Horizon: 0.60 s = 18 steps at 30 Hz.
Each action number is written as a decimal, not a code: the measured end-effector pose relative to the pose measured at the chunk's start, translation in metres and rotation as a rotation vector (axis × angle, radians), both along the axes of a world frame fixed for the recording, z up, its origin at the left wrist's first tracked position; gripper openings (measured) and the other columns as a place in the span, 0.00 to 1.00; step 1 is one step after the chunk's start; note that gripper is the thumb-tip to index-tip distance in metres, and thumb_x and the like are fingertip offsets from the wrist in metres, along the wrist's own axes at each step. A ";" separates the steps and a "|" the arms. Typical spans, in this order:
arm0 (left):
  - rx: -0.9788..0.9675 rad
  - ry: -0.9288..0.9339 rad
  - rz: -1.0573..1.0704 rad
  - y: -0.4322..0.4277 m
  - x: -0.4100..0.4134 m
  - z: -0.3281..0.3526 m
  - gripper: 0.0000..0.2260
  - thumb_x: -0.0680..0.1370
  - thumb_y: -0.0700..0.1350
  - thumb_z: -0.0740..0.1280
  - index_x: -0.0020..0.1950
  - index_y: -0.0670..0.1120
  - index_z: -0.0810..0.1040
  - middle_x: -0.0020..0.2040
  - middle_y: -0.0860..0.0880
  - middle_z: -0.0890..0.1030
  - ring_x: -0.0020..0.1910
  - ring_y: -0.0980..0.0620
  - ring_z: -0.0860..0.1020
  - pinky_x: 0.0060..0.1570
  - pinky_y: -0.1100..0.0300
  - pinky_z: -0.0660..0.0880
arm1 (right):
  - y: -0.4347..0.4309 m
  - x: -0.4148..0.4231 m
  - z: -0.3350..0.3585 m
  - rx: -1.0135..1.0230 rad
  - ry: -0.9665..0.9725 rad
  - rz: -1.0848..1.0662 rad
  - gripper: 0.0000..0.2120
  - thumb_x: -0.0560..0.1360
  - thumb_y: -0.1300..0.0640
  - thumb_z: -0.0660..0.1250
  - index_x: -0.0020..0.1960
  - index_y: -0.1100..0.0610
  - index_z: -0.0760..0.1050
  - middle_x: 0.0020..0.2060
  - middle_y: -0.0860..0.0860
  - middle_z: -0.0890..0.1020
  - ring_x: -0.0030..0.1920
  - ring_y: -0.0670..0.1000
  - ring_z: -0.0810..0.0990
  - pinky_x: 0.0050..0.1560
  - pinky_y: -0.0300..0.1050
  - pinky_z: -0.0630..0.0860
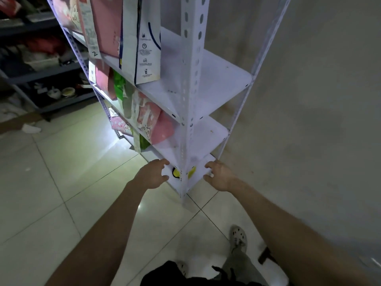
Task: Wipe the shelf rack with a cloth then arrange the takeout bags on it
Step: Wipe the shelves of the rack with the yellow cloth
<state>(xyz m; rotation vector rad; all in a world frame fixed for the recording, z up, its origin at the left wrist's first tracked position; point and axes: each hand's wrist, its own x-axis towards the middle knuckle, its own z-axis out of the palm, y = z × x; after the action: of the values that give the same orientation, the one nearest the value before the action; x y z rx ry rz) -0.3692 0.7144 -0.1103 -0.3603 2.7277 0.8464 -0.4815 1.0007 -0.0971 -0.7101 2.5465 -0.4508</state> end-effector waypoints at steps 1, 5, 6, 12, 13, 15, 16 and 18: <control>0.015 -0.003 0.034 0.003 -0.003 -0.004 0.27 0.80 0.52 0.75 0.77 0.53 0.73 0.69 0.48 0.79 0.62 0.47 0.80 0.64 0.50 0.77 | 0.001 -0.009 -0.003 0.013 -0.005 0.031 0.25 0.82 0.46 0.68 0.75 0.55 0.71 0.67 0.56 0.75 0.60 0.57 0.80 0.62 0.51 0.77; 0.062 0.005 0.209 0.024 -0.018 -0.021 0.25 0.80 0.51 0.75 0.77 0.52 0.74 0.67 0.48 0.79 0.56 0.50 0.81 0.62 0.53 0.77 | 0.007 -0.051 -0.023 0.029 -0.028 0.190 0.25 0.82 0.47 0.68 0.75 0.56 0.71 0.68 0.56 0.76 0.61 0.56 0.80 0.62 0.48 0.76; 0.078 0.008 0.259 0.032 -0.021 -0.026 0.25 0.80 0.51 0.76 0.76 0.52 0.74 0.67 0.48 0.80 0.56 0.49 0.81 0.62 0.53 0.78 | 0.008 -0.063 -0.027 0.033 -0.044 0.233 0.25 0.82 0.47 0.68 0.75 0.57 0.71 0.68 0.55 0.76 0.63 0.56 0.79 0.63 0.48 0.76; 0.139 -0.021 0.596 0.102 -0.016 -0.057 0.25 0.80 0.49 0.77 0.75 0.49 0.76 0.66 0.45 0.82 0.51 0.50 0.81 0.56 0.57 0.76 | 0.033 -0.130 -0.062 0.114 -0.095 0.538 0.24 0.82 0.48 0.67 0.75 0.58 0.71 0.66 0.57 0.76 0.61 0.58 0.79 0.62 0.49 0.75; 0.153 -0.032 0.643 0.117 -0.012 -0.061 0.25 0.79 0.48 0.77 0.75 0.49 0.76 0.65 0.45 0.82 0.51 0.49 0.81 0.56 0.57 0.76 | 0.041 -0.136 -0.069 0.127 -0.108 0.581 0.24 0.83 0.48 0.67 0.75 0.58 0.71 0.66 0.57 0.76 0.61 0.57 0.79 0.62 0.49 0.75; 0.153 -0.063 0.711 0.144 -0.006 -0.066 0.25 0.79 0.48 0.77 0.75 0.49 0.76 0.65 0.45 0.82 0.53 0.48 0.83 0.58 0.55 0.78 | 0.052 -0.146 -0.080 0.130 -0.140 0.647 0.24 0.83 0.48 0.67 0.75 0.58 0.71 0.67 0.57 0.76 0.60 0.57 0.79 0.62 0.51 0.77; 0.147 -0.075 0.742 0.156 -0.002 -0.068 0.25 0.79 0.48 0.77 0.75 0.49 0.76 0.65 0.46 0.82 0.54 0.47 0.83 0.60 0.53 0.79 | 0.055 -0.150 -0.085 0.130 -0.155 0.665 0.24 0.83 0.48 0.67 0.75 0.58 0.71 0.67 0.57 0.76 0.61 0.57 0.79 0.63 0.52 0.77; 0.156 -0.094 0.774 0.179 0.005 -0.071 0.26 0.79 0.48 0.77 0.76 0.49 0.76 0.65 0.46 0.82 0.55 0.47 0.83 0.60 0.51 0.79 | 0.063 -0.154 -0.092 0.143 -0.171 0.676 0.25 0.83 0.48 0.67 0.75 0.58 0.70 0.68 0.57 0.75 0.62 0.57 0.78 0.64 0.52 0.76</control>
<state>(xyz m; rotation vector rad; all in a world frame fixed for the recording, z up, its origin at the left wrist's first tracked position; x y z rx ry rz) -0.3646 0.8935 -0.1813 -1.4260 2.3897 1.1588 -0.6353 1.0638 -0.1888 -1.3331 1.9922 -0.0899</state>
